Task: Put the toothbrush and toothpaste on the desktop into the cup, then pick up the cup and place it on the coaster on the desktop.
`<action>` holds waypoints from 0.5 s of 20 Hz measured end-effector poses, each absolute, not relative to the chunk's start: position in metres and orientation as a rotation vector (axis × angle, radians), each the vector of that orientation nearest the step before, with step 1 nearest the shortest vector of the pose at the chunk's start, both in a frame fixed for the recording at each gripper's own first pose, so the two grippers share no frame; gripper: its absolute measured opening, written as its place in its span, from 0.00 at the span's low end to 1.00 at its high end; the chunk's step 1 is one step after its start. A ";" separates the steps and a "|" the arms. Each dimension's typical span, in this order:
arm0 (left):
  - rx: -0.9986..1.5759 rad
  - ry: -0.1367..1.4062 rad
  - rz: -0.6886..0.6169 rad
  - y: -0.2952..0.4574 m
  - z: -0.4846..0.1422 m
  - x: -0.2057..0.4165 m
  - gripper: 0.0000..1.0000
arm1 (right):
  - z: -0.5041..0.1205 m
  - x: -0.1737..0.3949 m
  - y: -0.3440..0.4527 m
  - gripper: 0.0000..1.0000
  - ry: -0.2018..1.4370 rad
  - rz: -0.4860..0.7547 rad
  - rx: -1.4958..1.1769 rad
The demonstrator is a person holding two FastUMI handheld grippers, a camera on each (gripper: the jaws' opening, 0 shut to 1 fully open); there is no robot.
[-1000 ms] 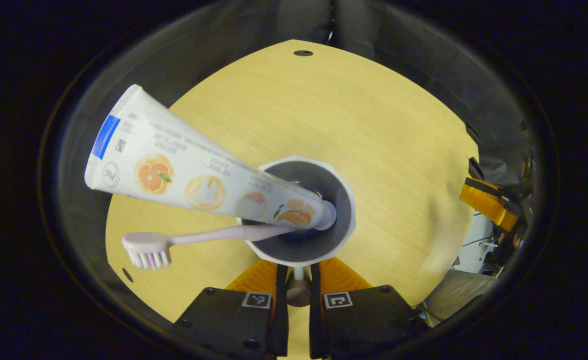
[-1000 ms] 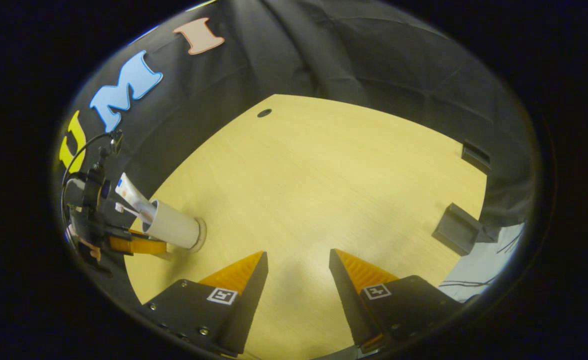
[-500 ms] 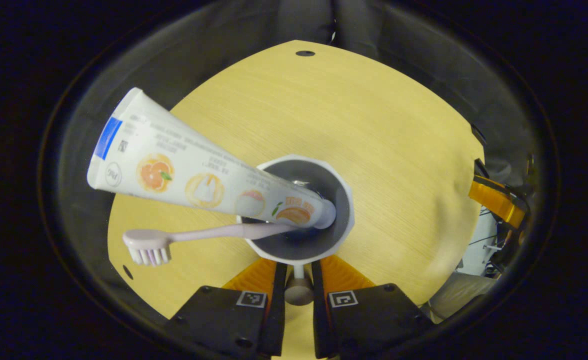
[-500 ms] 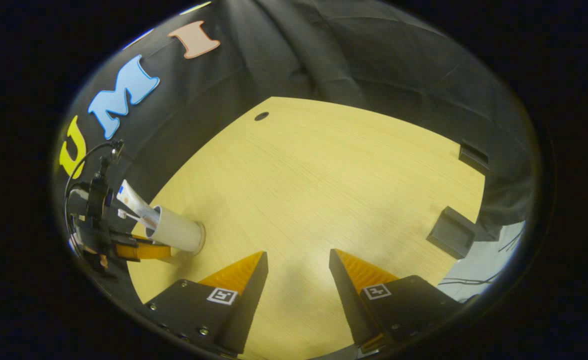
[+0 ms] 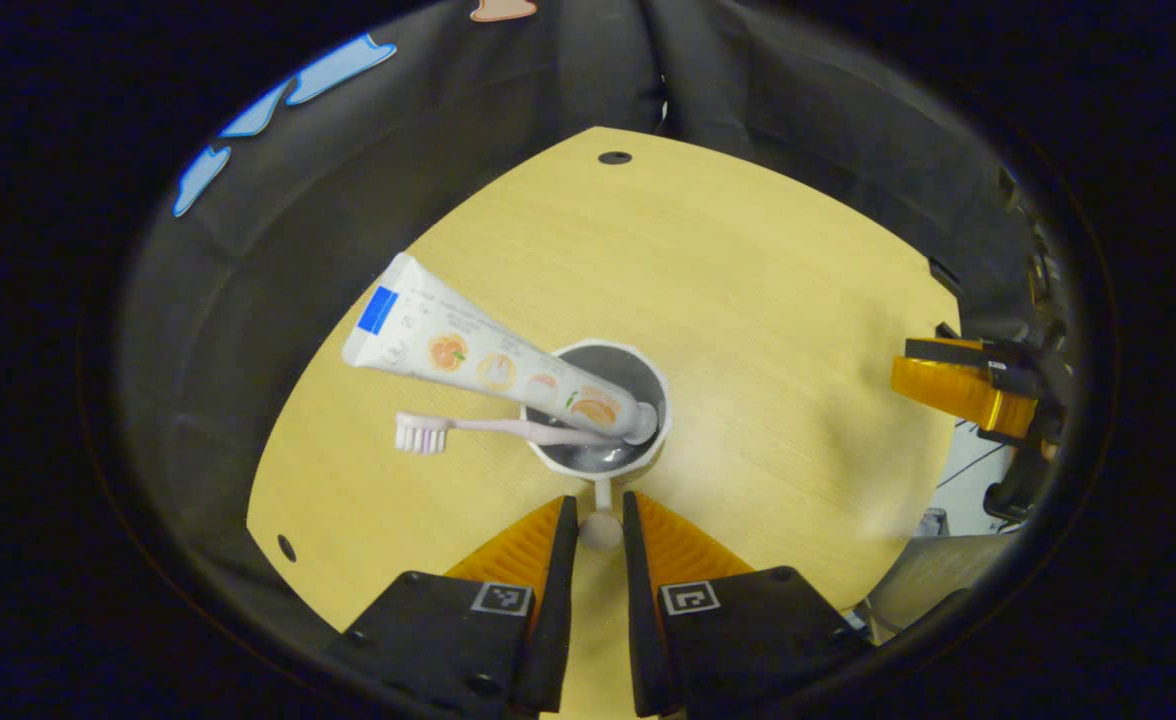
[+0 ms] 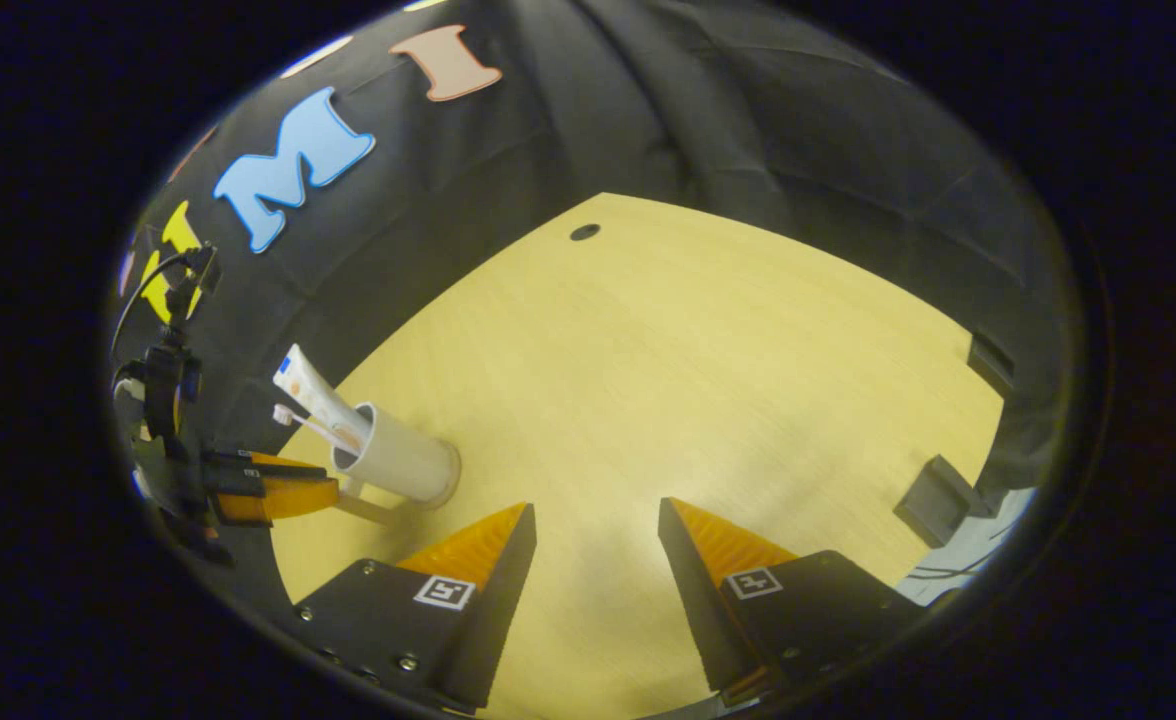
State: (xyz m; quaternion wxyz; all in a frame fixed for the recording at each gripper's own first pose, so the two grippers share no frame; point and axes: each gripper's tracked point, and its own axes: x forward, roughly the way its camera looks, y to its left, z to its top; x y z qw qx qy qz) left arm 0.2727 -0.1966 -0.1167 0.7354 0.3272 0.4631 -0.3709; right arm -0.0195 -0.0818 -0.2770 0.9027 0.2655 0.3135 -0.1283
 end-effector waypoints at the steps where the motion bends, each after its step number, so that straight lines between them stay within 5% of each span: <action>1: 0.708 1.007 -0.799 -0.193 -0.113 0.272 0.32 | -0.272 -0.013 -0.076 0.76 0.648 -0.237 0.528; 10: 0.512 0.831 -0.593 -0.142 -0.041 0.261 0.31 | -0.211 0.033 -0.007 0.76 0.601 0.013 0.336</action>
